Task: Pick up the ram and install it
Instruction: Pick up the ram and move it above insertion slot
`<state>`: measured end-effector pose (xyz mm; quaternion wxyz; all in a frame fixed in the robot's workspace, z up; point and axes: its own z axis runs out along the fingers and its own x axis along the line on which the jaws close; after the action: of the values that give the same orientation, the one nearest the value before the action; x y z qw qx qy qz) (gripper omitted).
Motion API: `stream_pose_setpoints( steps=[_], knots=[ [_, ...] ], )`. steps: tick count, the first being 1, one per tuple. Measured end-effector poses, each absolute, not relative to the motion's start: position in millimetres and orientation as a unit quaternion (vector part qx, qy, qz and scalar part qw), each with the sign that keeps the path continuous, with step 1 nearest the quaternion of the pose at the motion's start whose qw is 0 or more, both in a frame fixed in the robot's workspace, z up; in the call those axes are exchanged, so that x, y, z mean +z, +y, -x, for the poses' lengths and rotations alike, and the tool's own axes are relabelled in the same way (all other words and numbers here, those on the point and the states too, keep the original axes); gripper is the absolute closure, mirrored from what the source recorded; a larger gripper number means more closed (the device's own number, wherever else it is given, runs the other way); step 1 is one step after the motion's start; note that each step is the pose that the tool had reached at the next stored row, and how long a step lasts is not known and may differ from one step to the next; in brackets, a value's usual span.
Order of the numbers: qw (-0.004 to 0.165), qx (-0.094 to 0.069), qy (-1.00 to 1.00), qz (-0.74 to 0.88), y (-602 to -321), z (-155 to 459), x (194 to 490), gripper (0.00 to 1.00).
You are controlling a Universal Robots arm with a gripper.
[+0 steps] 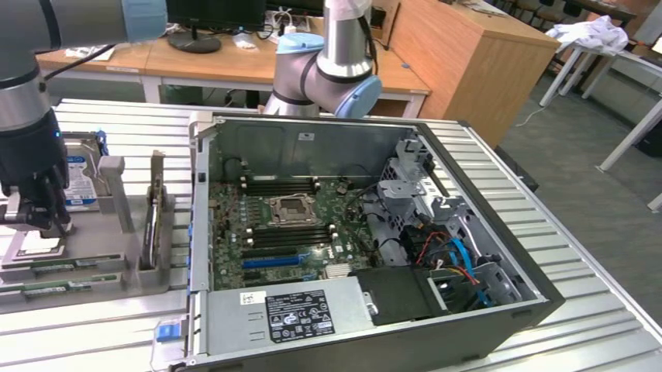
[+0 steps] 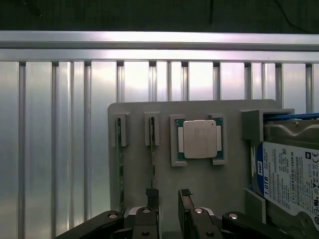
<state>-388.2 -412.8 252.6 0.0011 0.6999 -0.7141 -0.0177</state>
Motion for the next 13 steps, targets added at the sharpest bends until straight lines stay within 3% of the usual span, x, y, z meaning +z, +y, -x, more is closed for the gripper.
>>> stream_pose_setpoints(
  steps=[13],
  knots=[
    [0.001,-0.018,-0.714,-0.7,-418.7,388.2,249.6,0.7]
  ],
)
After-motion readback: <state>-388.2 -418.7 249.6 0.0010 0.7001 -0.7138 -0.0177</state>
